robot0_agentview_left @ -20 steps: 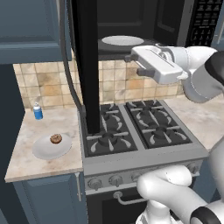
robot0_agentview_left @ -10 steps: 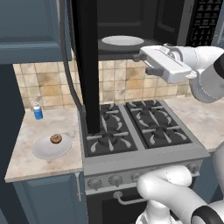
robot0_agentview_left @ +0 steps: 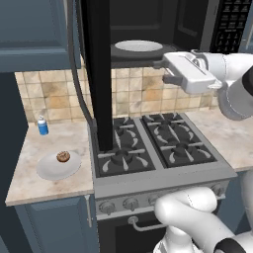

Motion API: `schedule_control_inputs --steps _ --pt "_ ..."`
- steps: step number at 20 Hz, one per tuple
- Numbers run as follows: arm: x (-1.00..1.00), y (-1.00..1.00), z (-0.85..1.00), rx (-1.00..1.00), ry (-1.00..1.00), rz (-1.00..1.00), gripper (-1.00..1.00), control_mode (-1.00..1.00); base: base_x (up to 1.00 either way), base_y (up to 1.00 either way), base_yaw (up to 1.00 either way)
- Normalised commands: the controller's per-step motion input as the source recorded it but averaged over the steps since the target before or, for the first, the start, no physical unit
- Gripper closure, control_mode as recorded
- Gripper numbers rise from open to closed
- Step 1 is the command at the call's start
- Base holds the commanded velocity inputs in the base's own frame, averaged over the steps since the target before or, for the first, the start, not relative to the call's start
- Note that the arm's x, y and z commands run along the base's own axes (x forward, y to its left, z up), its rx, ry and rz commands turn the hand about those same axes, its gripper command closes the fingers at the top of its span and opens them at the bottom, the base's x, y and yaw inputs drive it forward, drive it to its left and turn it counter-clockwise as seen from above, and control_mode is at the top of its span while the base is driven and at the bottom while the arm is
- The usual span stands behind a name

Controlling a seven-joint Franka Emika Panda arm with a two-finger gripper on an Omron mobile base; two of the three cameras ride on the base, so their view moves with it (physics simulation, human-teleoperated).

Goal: Pick the mushroom from the counter and place it in the microwave. Then turn on the microwave.

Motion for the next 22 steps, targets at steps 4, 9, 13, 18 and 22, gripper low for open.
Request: schedule_control_inputs --steps 4,9,13,18,22 --pt "0.00 -0.07 0.00 -0.01 0.00 -0.16 -1.00 -1.00 0.00 0.00 0.00" --pt "0.04 -0.16 0.00 0.00 0.00 -0.14 -1.00 -1.00 0.00 0.00 0.00" --pt "0.09 -0.14 0.00 0.00 0.00 -0.13 -1.00 -1.00 0.00 0.00 0.00" --pt "0.13 -0.17 0.00 0.00 0.00 -0.13 -1.00 -1.00 0.00 0.00 0.00" --pt "0.21 -0.18 0.00 0.00 0.02 -0.15 -1.00 -1.00 0.00 0.00 0.00"
